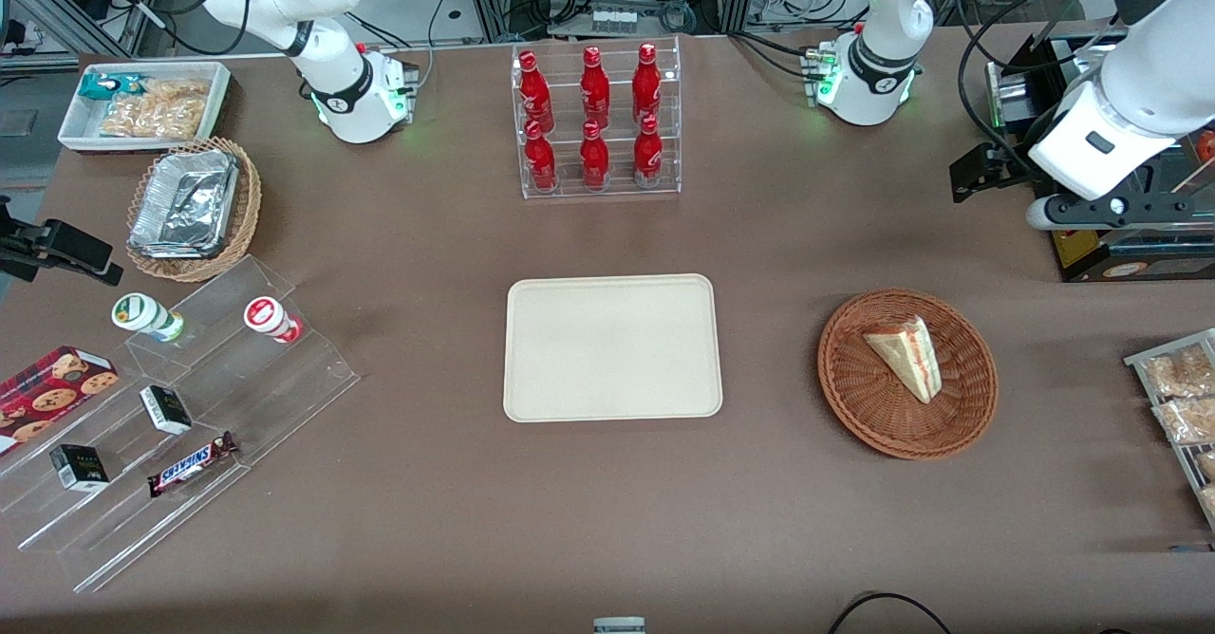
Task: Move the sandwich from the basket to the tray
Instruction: 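Move the left gripper over the wicker basket holding the sandwich, then lower the left gripper and grasp the wrapped sandwich in the basket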
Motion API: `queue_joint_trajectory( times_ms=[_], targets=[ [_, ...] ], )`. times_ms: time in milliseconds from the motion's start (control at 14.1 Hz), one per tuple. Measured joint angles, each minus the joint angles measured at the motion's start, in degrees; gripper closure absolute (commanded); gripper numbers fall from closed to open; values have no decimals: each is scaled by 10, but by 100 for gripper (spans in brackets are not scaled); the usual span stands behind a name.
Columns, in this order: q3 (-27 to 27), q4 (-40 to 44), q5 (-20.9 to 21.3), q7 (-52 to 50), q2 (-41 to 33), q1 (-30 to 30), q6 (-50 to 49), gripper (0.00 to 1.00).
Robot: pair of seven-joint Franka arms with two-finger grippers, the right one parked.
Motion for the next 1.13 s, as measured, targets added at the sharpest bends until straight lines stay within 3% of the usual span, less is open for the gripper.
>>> queue_joint_trajectory(
  times_ms=[283,566,779,1133],
  targets=[
    [2,0,0,32,14,9,-4,0],
    [2,-8,2,34,84,9,14,0],
    [3,-31,20,34,132,10,79,0],
    [14,-142,27,26,155,11,256,0]
  ],
)
